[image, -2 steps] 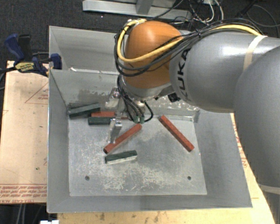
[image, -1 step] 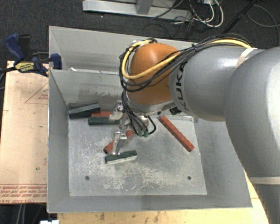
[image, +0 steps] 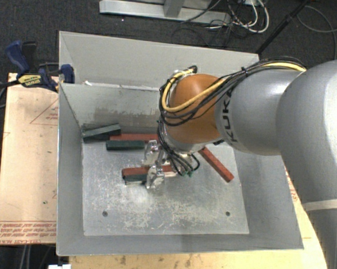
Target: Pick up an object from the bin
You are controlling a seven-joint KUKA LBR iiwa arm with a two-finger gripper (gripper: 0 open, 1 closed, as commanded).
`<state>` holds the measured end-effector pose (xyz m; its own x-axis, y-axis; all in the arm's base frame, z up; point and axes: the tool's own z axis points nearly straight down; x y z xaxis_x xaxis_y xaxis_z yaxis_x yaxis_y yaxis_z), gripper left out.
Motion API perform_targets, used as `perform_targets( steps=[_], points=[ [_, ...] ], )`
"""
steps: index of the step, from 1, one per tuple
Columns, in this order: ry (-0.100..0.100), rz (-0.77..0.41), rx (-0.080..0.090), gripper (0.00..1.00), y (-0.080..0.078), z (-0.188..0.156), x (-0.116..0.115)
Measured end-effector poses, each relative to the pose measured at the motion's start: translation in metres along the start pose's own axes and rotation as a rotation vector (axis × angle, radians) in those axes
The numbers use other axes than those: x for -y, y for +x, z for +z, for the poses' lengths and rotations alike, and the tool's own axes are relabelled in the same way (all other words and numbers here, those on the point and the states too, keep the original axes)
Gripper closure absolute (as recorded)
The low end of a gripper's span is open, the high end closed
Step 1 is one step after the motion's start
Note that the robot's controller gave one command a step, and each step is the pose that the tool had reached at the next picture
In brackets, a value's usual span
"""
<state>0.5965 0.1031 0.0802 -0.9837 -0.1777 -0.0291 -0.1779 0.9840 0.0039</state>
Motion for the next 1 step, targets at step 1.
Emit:
perform_targets(
  steps=[1],
  points=[
    [0.000, 0.000, 0.000, 1.00, 0.0000, 0.0000, 0.0000]
  ],
)
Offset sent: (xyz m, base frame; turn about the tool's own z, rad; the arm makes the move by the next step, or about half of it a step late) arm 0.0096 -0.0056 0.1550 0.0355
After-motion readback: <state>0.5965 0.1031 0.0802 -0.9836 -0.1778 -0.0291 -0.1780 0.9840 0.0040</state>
